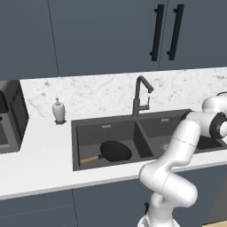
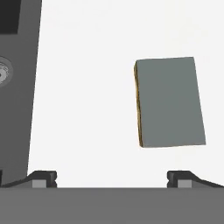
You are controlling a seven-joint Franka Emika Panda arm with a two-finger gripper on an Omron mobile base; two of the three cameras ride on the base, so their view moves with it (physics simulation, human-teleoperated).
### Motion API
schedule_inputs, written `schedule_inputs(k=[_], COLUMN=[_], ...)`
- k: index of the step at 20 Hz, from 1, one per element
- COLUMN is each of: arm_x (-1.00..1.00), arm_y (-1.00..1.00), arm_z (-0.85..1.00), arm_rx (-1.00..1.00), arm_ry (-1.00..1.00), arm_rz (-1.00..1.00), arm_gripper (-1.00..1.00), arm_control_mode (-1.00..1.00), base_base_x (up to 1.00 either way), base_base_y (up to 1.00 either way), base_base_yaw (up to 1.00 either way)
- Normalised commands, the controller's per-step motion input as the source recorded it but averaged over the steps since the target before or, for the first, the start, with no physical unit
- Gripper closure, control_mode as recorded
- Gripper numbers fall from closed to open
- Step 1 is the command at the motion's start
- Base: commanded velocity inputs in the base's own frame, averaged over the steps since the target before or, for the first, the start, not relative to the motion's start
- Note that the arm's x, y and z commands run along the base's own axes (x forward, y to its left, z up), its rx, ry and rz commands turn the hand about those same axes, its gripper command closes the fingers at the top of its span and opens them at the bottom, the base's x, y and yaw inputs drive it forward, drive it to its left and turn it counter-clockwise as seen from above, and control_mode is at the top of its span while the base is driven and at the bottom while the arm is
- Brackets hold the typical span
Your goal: Pick the pan and sponge and place them into the sink. Then turn on the water.
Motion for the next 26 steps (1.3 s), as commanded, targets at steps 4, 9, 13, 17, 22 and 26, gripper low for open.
schedule_inputs(k=[4, 9, 13, 17, 22, 26], arm_x=[0.14, 0.11, 0.07, 0.03, 0.01, 0.00], arm_y=[-0.20, -0.26, -0.28, -0.24, -0.08, 0.00], arm_z=[0.00, -0.04, 0.00, -0.01, -0.09, -0.17], arm_rx=[0.00, 0.00, 0.00, 0.00, 0.00, 0.00], arm_ry=[0.00, 0.00, 0.00, 0.00, 0.00, 0.00], arm_rz=[0.00, 0.00, 0.00, 0.00, 0.00, 0.01], arm_gripper=[-1.00, -1.00, -1.00, -1.00, -1.00, -1.00], arm_control_mode=[-1.00, -1.00, -1.00, -1.00, -1.00, -1.00], base_base_x=[0.00, 0.00, 0.00, 0.00, 0.00, 0.00], base_base_y=[0.00, 0.00, 0.00, 0.00, 0.00, 0.00], base_base_yaw=[0.00, 0.00, 0.00, 0.00, 0.00, 0.00])
